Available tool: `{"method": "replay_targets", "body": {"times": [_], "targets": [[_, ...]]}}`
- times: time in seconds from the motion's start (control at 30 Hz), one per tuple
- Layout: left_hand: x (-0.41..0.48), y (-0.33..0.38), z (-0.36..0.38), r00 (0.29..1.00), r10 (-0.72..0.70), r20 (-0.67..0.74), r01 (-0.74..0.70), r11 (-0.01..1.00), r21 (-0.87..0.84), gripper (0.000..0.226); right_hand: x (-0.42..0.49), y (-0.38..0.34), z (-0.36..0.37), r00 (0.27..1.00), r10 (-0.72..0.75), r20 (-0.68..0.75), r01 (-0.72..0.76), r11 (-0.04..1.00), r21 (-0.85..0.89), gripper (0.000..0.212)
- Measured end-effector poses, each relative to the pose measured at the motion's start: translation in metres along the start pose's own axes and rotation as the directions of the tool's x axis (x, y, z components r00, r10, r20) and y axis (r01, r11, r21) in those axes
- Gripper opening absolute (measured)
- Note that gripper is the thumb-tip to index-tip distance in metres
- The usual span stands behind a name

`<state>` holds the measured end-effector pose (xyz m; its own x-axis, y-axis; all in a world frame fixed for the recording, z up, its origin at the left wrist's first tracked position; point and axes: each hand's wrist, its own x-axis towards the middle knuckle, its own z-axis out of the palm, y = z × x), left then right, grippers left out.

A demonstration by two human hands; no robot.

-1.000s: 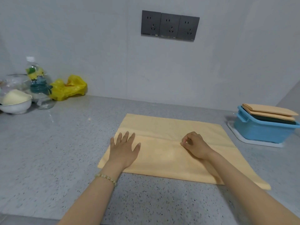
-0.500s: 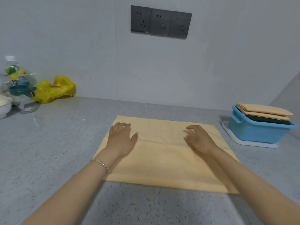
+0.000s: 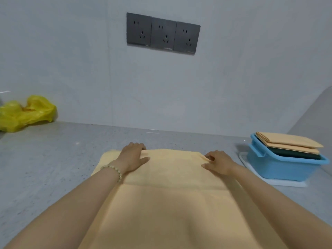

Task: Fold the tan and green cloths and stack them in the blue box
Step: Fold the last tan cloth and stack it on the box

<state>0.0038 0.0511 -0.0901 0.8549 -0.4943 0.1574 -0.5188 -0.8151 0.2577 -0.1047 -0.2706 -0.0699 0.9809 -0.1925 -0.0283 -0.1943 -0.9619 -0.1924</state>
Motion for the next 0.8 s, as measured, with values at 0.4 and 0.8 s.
{"method": "replay_targets", "body": {"times": [0.4,0.8], "targets": [[-0.073,-0.003,-0.058,0.89,0.378,-0.254,-0.327,0.918,0.224,0.028,-0.089,-0.004,-0.026,0.878,-0.275,-0.392,0.298,0.955,-0.001,0.009],[-0.204,0.022,-0.058,0.753,0.626,-0.203,-0.536,0.763,0.362,0.025,-0.224,-0.005,-0.005,0.664,-0.645,-0.379,0.505,0.76,-0.408,0.032]]}}
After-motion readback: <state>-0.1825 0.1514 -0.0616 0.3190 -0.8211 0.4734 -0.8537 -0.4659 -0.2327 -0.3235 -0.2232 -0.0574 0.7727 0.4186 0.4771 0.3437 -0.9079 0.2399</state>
